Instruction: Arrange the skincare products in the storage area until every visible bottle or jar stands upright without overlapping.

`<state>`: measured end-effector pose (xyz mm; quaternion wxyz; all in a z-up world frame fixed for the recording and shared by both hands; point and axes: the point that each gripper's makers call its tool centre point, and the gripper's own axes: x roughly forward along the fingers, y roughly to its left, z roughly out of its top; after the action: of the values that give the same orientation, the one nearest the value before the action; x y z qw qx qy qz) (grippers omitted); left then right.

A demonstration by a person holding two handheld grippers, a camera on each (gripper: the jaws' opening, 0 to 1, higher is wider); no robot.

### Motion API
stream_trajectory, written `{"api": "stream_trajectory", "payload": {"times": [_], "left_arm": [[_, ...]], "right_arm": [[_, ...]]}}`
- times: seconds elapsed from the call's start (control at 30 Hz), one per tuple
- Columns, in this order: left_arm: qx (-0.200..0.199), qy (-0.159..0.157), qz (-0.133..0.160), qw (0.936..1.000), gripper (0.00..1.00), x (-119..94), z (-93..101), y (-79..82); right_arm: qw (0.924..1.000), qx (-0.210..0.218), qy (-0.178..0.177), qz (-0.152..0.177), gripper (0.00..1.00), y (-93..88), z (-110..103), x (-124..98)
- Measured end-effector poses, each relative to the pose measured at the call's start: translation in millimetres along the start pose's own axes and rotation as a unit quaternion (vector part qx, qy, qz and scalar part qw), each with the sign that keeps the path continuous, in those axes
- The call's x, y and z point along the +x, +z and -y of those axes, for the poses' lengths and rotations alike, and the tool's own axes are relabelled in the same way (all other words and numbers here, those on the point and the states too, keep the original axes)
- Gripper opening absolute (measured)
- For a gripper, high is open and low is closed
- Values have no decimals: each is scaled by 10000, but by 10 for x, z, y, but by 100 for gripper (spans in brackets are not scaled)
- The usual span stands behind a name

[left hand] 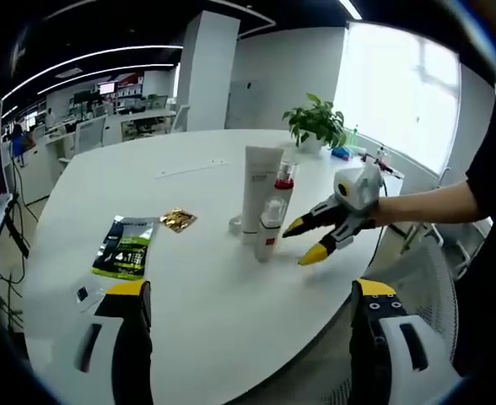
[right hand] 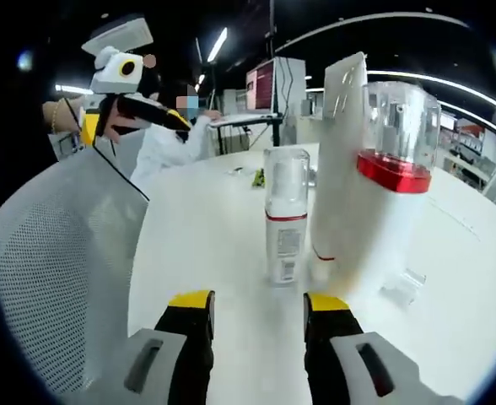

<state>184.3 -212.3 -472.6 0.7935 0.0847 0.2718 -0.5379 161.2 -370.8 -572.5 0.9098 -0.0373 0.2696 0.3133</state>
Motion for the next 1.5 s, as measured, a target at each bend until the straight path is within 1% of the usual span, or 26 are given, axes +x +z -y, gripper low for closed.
{"api": "stream_trajectory", "payload": {"times": [0.03,0.07,0.13,0.17,0.23,0.33,0.47,0.57,0.7,0.8,0.97,1.03,1.13,1.27,1.43,1.5], "left_arm": [[-18,7,23,10000,92,-13,5,3],[-32,15,46,10000,92,-22,10,3],[-36,31,70,10000,92,-37,14,-5],[-42,44,90,9999,92,-53,15,-5],[-78,68,116,9999,92,-82,11,-7],[-110,102,145,9998,92,-121,10,-5],[-153,156,165,9996,92,-177,-19,-7],[-174,185,189,9995,92,-212,-36,-2],[-197,224,221,9993,92,-229,-52,-9],[-198,240,213,9993,92,-248,-79,-23],[-252,222,187,9993,90,-267,-76,-29],[-268,238,205,9991,90,-267,-88,-25],[-307,262,242,9989,90,-261,-107,-16],[-386,299,320,9983,90,-252,-140,-5],[-416,305,232,9984,90,-252,-142,-73],[-420,306,194,9985,90,-253,-145,-96]], "right_arm": [[9999,100,26,4,45,15,-44,-25],[10000,68,-45,46,48,43,-61,-71],[9998,121,-119,103,50,81,-104,-132],[9995,225,-146,137,52,108,-146,-175],[9991,319,-224,170,56,93,-136,-230],[9978,488,-389,238,63,112,-181,-336],[9960,640,-548,312,69,162,-305,-486],[9932,856,-694,365,74,169,-354,-588],[9891,985,-981,487,78,213,-383,-724],[9863,1072,-1125,555,82,254,-416,-790],[9816,1230,-1360,533,95,219,-442,-846],[9786,1322,-1472,557,99,194,-412,-867],[9750,1481,-1535,625,99,198,-428,-896],[9740,1526,-1579,557,99,165,-415,-910],[9722,1599,-1616,562,99,154,-368,-882],[9707,1666,-1617,613,99,154,-362,-858]]}}
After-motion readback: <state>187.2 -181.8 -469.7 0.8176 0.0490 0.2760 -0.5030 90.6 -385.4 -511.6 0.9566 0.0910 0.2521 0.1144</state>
